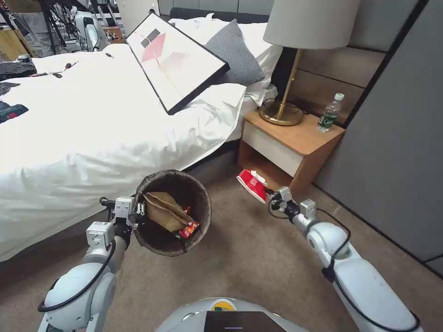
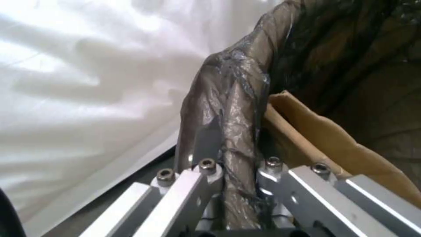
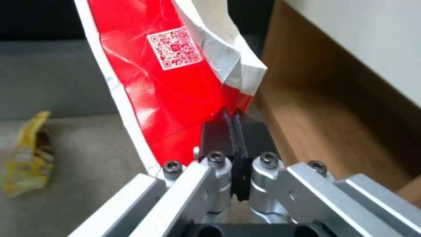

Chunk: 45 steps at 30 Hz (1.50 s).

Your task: Pick up the trash bin, then pick up the garbage from the floor and place it into the trash bin.

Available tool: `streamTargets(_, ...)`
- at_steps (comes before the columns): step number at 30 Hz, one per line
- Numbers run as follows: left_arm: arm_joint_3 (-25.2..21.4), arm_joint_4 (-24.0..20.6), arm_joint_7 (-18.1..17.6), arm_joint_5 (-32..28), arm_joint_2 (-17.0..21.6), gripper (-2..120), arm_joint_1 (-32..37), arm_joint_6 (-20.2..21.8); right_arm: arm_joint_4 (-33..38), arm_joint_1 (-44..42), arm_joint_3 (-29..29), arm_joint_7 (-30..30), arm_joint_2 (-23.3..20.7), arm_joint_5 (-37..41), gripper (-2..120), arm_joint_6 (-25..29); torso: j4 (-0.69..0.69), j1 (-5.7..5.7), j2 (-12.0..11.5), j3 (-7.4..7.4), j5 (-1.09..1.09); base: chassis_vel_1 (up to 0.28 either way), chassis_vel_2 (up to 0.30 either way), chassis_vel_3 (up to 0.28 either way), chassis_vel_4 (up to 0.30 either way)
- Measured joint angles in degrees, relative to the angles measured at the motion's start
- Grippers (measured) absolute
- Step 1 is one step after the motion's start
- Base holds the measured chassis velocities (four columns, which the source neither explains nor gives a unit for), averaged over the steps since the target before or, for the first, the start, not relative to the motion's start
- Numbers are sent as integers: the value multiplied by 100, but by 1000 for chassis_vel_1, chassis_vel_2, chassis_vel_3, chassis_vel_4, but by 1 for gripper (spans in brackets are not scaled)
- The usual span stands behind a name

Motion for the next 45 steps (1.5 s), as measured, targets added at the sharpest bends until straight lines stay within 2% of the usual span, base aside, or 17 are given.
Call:
streamTargets(14,12,125,-10,-103,74,3,-148,71,1925,-1174,900,-14,-110,382,0,-96,1,0,0,0,0,0,0,0,0)
streamTargets(29,30,229,-10,-164,128,3,-267,97,3005,-1773,1246,72,-233,683,0,-238,0,0,0,0,0,0,0,0,0)
streamTargets(36,65,253,-6,-177,163,3,-304,122,3423,-1608,1154,191,-364,898,0,-432,0,0,0,0,-1,0,0,0,0)
streamTargets(45,138,296,-7,-191,194,3,-337,155,3579,-629,159,572,-742,1310,0,-821,0,0,0,1,-1,0,0,0,0)
